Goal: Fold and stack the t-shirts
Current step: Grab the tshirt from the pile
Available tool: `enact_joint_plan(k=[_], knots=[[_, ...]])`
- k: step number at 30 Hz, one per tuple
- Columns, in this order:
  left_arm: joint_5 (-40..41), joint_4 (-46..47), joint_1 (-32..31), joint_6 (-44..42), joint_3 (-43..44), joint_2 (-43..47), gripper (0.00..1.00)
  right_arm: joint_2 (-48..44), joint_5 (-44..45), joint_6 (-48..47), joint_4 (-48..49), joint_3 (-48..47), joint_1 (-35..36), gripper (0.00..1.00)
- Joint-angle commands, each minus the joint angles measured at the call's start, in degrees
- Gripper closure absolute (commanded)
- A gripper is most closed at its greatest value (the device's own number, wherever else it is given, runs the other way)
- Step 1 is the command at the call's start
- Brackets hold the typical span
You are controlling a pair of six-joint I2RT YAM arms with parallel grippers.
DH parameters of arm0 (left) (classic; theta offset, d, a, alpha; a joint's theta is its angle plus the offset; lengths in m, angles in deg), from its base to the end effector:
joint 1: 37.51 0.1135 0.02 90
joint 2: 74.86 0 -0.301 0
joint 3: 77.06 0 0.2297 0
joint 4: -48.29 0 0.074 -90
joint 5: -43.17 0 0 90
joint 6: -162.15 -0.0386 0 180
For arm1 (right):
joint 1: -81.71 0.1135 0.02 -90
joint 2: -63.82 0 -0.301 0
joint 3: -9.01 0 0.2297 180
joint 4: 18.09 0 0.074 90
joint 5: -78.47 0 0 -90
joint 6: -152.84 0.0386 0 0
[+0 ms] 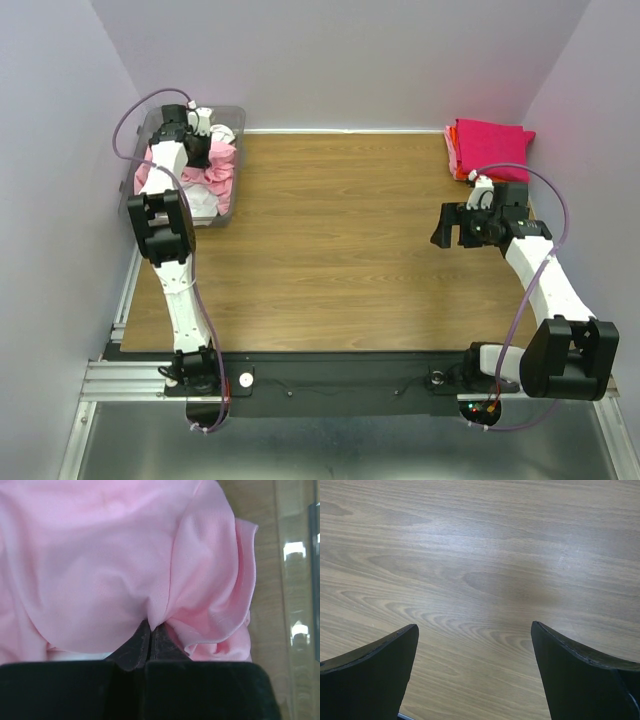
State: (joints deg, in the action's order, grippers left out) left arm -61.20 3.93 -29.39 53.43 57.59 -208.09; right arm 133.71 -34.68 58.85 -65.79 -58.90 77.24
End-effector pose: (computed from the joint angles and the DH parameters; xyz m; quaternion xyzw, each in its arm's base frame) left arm 0.5333 0.0664 0.2626 0.1337 0.9012 -0.0196 0.4119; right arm 0.2174 -0.0018 0.3047 -0.0653 0.9199 0.1629 0.3506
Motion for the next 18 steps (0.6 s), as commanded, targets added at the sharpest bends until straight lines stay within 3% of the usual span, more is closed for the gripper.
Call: enact_joint_plan(k=[1,11,18], knots=[[-2.59,1.0,0.76,0.88,5.21,8.32,1.0,-0.37,-1.28,0.56,2.06,-2.95,0.25,0.0],[-11.19,1.09,-2.84,3.16,16.72,25.45,1.0,-1.24,-3.21,1.44,2.06,-3.3,0.25,0.0],[-12.0,8.11,-17.94,5.27,17.6,32.59,1.0,-2.47,-0.22,2.49,2.32,-3.21,0.16,0.0]])
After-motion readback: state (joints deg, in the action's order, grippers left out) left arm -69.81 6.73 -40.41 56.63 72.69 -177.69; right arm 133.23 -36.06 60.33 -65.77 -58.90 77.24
